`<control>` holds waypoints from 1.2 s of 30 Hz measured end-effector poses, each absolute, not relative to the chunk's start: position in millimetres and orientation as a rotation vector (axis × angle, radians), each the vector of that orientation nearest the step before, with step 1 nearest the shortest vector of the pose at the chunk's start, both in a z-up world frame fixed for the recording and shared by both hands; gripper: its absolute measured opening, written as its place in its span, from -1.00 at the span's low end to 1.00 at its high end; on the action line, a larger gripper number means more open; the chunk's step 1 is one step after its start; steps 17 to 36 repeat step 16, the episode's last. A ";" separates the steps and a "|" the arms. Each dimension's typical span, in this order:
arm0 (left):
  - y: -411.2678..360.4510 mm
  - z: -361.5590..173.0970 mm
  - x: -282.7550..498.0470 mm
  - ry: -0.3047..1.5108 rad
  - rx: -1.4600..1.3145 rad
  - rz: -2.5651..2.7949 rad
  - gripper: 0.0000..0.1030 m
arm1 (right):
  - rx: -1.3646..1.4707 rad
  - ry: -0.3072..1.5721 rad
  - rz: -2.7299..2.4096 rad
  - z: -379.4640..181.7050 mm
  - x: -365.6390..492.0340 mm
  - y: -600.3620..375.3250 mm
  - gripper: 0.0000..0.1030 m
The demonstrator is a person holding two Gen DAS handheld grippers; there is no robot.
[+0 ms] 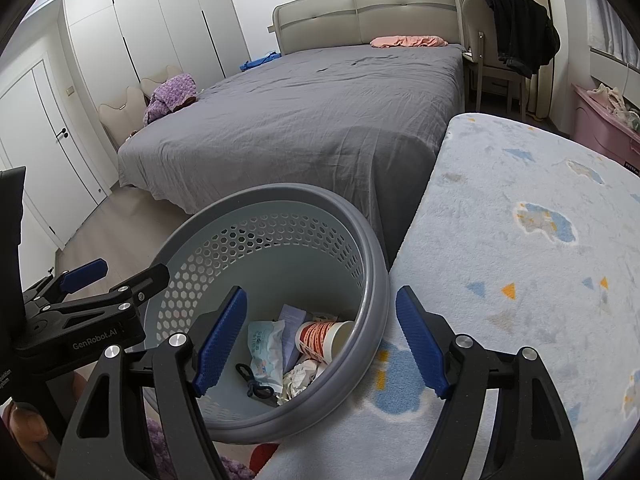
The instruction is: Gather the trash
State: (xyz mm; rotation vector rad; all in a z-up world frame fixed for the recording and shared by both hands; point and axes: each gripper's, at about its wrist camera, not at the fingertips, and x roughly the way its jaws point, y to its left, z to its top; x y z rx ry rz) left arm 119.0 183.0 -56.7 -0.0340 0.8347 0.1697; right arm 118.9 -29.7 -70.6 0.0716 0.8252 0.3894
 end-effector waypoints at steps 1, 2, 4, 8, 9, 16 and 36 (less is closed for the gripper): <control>182.9 -56.6 119.0 0.835 -0.030 0.172 0.87 | 0.072 0.825 0.390 -70.5 118.9 -29.6 0.43; 182.4 -56.8 118.9 0.834 -0.027 0.174 0.87 | 0.072 0.825 0.389 -70.5 118.9 -29.6 0.43; 182.1 -56.8 118.8 0.832 -0.027 0.173 0.87 | 0.073 0.825 0.390 -70.5 118.9 -29.5 0.43; 181.5 -57.5 118.7 0.832 -0.027 0.173 0.87 | 0.073 0.824 0.389 -70.7 118.5 -29.6 0.43; 181.8 -57.6 118.7 0.833 -0.029 0.172 0.87 | 0.073 0.825 0.389 -70.8 118.4 -29.5 0.43; 182.5 -57.7 119.3 0.838 -0.032 0.170 0.87 | 0.071 0.825 0.390 -70.5 118.6 -29.2 0.43; 182.5 -57.7 119.3 0.838 -0.032 0.170 0.87 | 0.071 0.825 0.390 -70.5 118.6 -29.2 0.43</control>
